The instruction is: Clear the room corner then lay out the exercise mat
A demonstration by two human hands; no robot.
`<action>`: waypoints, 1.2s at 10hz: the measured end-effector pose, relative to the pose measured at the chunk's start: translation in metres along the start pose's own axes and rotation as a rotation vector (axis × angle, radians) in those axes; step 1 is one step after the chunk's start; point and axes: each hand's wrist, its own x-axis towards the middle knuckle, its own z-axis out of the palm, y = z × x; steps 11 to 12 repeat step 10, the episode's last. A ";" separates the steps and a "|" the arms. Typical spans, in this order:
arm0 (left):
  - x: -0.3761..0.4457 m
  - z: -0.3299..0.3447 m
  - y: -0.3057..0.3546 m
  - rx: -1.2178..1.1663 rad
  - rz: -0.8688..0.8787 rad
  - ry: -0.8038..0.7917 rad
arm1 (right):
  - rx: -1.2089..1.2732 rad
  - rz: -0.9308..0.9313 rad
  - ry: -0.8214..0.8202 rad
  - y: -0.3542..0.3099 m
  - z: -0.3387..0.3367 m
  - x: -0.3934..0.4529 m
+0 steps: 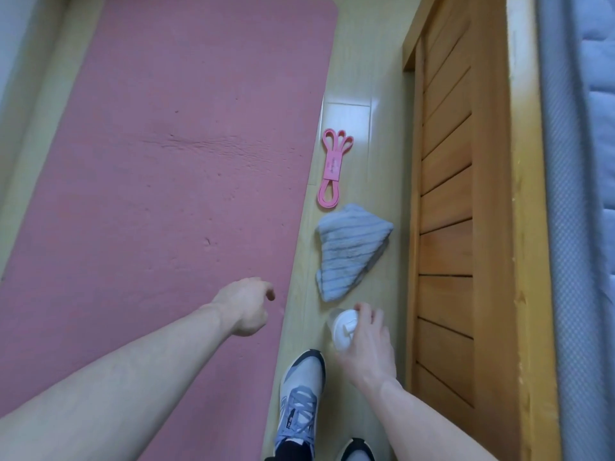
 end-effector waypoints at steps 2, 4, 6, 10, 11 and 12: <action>-0.004 0.029 0.000 -0.020 0.036 0.020 | -0.018 -0.008 -0.014 0.003 0.019 -0.008; -0.037 0.046 -0.003 -0.035 0.008 0.012 | 0.021 -0.019 -0.089 0.003 0.014 -0.032; -0.119 0.045 0.002 -0.094 -0.032 0.061 | 0.012 -0.115 -0.099 -0.010 -0.041 -0.106; -0.401 0.020 0.042 -0.495 -0.126 0.359 | -0.003 -0.307 -0.037 -0.041 -0.215 -0.330; -0.401 0.020 0.042 -0.495 -0.126 0.359 | -0.003 -0.307 -0.037 -0.041 -0.215 -0.330; -0.401 0.020 0.042 -0.495 -0.126 0.359 | -0.003 -0.307 -0.037 -0.041 -0.215 -0.330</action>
